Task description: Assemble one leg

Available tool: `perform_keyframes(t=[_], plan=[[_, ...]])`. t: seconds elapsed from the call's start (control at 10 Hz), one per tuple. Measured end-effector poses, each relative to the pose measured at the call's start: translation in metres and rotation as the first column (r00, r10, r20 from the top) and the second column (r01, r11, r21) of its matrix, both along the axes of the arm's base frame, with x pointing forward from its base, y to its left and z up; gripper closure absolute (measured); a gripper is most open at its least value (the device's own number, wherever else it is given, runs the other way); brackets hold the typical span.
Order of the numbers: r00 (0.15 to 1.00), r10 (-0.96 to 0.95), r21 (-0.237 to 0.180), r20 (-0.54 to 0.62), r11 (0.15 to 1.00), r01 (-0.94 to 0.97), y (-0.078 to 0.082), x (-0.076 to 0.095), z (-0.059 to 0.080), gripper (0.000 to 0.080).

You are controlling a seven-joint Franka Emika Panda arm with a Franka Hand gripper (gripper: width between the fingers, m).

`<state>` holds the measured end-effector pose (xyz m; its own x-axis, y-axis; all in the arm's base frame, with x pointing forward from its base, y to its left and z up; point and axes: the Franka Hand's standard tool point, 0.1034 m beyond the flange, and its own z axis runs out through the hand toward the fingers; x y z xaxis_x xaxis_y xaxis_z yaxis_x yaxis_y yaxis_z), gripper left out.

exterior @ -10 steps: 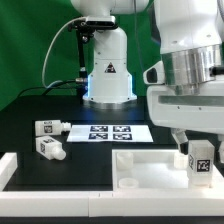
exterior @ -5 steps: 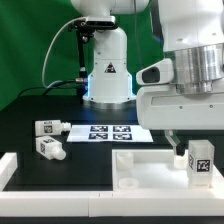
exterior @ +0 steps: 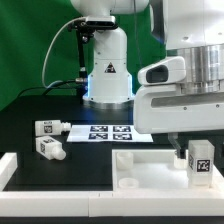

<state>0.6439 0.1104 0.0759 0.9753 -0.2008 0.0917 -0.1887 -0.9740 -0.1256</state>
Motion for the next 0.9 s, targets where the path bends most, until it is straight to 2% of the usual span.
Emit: perform_keyframes(t=[0.3, 0.5, 0.6, 0.7, 0.8, 0.9], plan=[[0.978, -0.206, 0.017, -0.025, 0.978, 0.206, -0.0040, -0.0003, -0.0008, 0.0510], [0.878, -0.473, 0.031, -0.065, 0.879, 0.476, -0.0063, -0.0001, -0.0001, 0.0510], [0.808, -0.583, 0.034, -0.083, 0.809, 0.587, -0.0068, -0.0007, -0.0005, 0.0510], [0.677, -0.727, 0.034, -0.113, 0.679, 0.734, -0.0064, -0.0026, -0.0018, 0.0510], [0.512, -0.845, 0.033, -0.152, 0.514, 0.857, -0.0019, -0.0051, -0.0030, 0.0510], [0.395, -0.901, 0.035, -0.181, 0.396, 0.918, -0.0006, -0.0052, -0.0030, 0.0510]])
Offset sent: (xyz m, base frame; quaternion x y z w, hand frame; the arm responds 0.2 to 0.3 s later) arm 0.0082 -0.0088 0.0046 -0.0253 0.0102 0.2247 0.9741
